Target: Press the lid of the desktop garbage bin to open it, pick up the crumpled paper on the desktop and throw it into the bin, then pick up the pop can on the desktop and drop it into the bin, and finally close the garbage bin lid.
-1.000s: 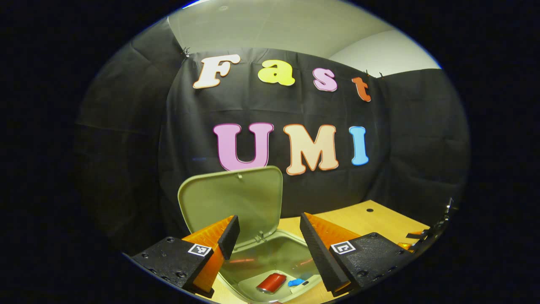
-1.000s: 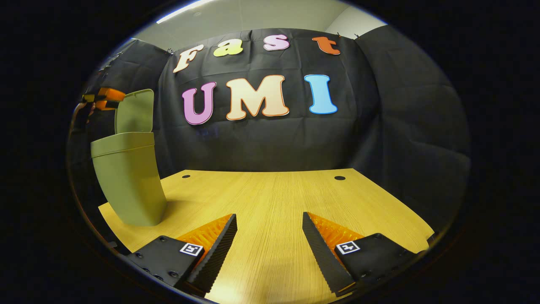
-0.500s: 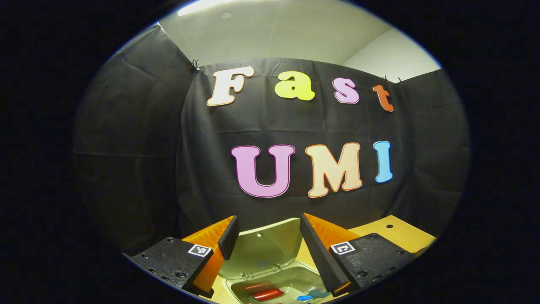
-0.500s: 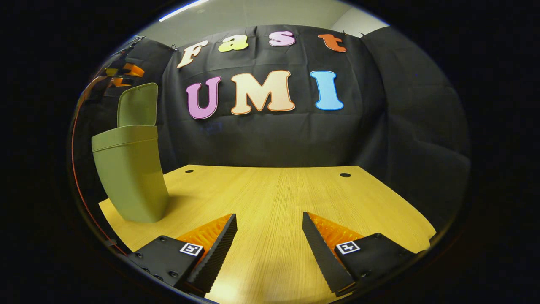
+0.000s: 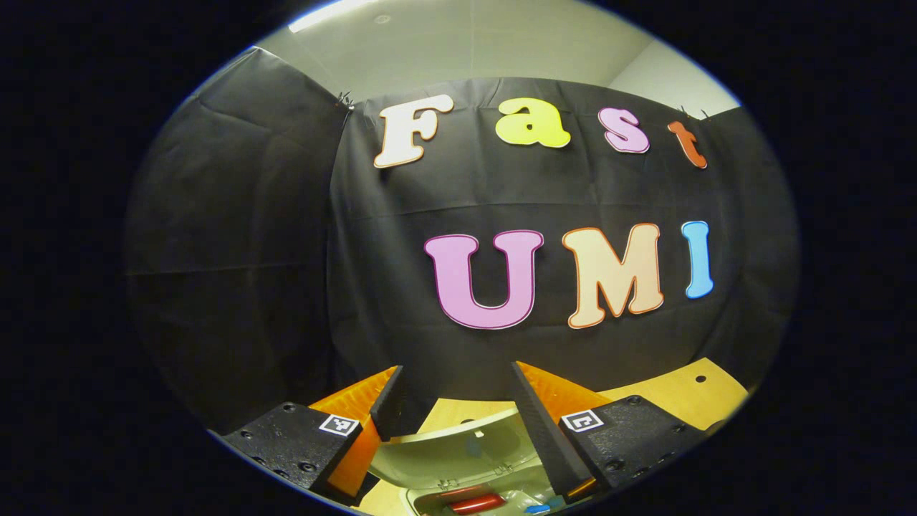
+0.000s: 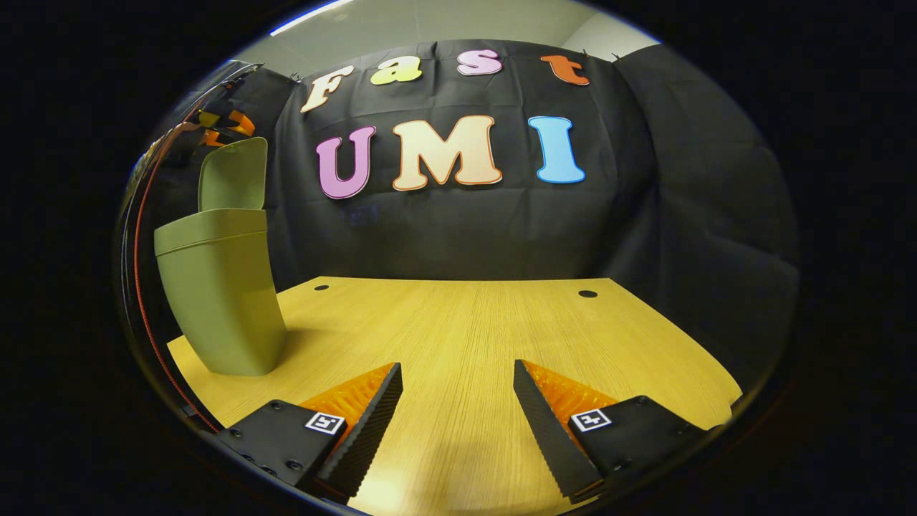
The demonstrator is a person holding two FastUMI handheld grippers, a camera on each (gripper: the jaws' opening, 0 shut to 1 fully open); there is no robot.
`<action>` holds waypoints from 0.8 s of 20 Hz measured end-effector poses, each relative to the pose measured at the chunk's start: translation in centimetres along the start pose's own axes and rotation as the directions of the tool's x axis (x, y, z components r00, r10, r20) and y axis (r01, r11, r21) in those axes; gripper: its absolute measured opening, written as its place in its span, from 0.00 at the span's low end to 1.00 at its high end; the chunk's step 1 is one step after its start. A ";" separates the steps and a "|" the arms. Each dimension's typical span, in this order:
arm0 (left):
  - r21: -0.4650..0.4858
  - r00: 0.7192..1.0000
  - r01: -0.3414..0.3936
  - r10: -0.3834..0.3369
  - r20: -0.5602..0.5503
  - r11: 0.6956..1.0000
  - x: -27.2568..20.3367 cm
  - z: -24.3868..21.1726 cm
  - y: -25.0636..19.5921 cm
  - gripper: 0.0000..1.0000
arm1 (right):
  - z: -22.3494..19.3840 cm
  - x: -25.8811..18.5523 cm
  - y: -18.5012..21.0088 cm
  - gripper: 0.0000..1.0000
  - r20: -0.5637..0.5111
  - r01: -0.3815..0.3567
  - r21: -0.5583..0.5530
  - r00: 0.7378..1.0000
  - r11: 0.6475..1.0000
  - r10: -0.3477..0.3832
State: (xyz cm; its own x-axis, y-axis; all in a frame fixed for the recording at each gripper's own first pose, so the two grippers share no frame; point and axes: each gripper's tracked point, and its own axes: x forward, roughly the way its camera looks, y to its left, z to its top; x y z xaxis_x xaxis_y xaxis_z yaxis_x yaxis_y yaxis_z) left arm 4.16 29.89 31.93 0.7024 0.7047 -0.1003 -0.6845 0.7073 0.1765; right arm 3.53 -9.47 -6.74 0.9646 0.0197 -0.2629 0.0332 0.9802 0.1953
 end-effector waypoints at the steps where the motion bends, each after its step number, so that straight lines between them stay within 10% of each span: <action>1: -0.005 1.000 0.001 -0.002 -0.012 1.000 0.1 -0.5 0.0 0.89 | 0.0 -0.1 0.1 0.98 0.000 0.000 -0.005 1.000 1.000 0.000; 16: -0.051 0.944 0.326 -0.321 0.079 0.944 -10.8 -5.9 -6.8 0.88 | 0.7 -0.5 -0.2 0.99 0.019 0.003 0.005 1.000 1.000 -0.003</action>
State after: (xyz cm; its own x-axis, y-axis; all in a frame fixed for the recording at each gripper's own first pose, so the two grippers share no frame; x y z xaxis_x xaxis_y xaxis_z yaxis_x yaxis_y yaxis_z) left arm 0.04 17.80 26.06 0.8982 0.4333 -0.0740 -0.4273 0.9002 0.0841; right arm 3.21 -9.87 -5.97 0.9692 0.0133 -0.2459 0.0371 0.9793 0.1990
